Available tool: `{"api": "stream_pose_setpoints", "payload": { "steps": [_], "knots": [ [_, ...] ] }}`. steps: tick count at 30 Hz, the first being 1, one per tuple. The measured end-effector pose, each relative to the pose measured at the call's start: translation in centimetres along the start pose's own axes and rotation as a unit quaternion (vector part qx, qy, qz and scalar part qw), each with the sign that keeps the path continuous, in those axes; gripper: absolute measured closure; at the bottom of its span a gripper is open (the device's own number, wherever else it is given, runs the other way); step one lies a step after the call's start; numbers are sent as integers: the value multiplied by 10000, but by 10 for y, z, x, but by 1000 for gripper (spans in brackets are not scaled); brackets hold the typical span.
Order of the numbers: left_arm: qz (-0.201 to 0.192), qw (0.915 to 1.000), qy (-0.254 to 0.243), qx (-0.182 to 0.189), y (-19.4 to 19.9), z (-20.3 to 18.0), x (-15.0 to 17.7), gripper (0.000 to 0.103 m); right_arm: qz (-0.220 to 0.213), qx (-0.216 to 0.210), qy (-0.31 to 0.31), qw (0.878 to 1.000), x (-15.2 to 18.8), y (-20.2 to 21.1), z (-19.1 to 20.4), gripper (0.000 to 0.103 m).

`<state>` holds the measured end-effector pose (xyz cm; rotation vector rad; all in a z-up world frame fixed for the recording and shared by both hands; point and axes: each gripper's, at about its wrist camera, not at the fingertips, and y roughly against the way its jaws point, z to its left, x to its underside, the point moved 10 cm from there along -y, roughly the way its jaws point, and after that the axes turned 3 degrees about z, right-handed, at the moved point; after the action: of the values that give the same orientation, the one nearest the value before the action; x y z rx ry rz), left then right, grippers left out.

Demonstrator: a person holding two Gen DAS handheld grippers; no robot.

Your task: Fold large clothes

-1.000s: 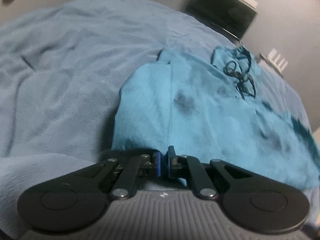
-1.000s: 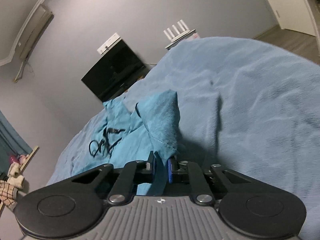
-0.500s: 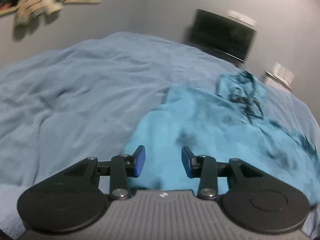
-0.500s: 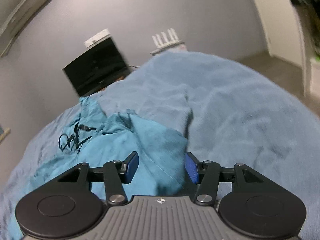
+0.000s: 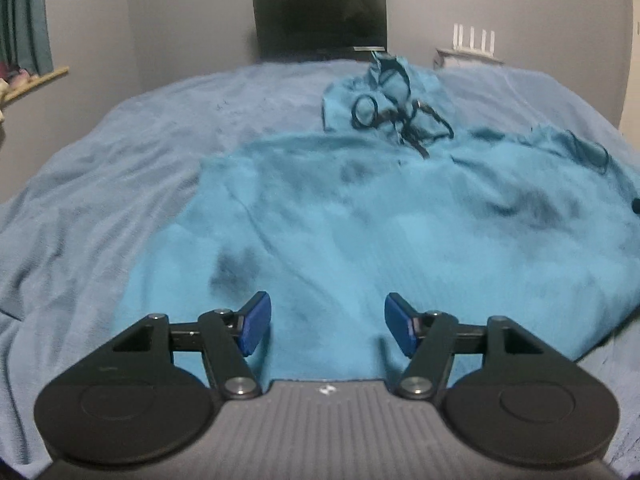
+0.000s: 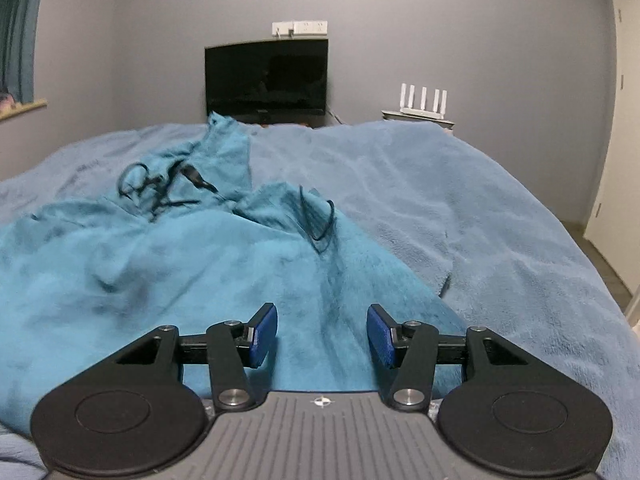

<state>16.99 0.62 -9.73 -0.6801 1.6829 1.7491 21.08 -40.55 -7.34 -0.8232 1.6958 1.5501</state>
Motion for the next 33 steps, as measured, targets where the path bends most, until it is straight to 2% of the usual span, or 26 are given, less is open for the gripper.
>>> {"api": "stream_pose_setpoints", "payload": {
  "steps": [3,5,12,17,21,24,25,27,29,30,33],
  "knots": [
    [161,9999,45,11,-13,4,4,41,42,-34,-153,9999,0,-23,-1,50],
    [174,9998,56,-52,-21,7,3,35,72,-61,-299,9995,0,-35,-3,49],
    [-24,9999,66,-87,-49,12,-23,29,142,-103,-482,9987,-2,-67,-2,42],
    [-202,9991,354,-151,-70,27,-53,29,-170,-43,-248,9995,-23,-66,11,42],
    [-279,9975,610,-221,-88,48,-72,29,-403,-327,-68,9986,-53,-65,35,40],
    [-198,9969,732,-201,-102,60,-77,29,-165,-581,150,9981,-62,-84,55,38],
    [-184,9971,712,-186,-107,62,-78,29,42,-662,204,9976,-62,-98,62,38],
    [-182,9982,529,-202,-114,62,-77,29,513,-682,291,9959,-57,-124,73,39],
    [-192,9991,267,-268,-121,59,-76,29,714,-577,510,9945,-56,-144,80,39],
    [-212,9992,160,-302,-124,59,-76,28,673,-529,618,9944,-61,-147,84,41],
    [-330,9990,159,-253,-128,63,-77,28,52,-449,634,9970,-96,-133,93,39]
  ]
}}
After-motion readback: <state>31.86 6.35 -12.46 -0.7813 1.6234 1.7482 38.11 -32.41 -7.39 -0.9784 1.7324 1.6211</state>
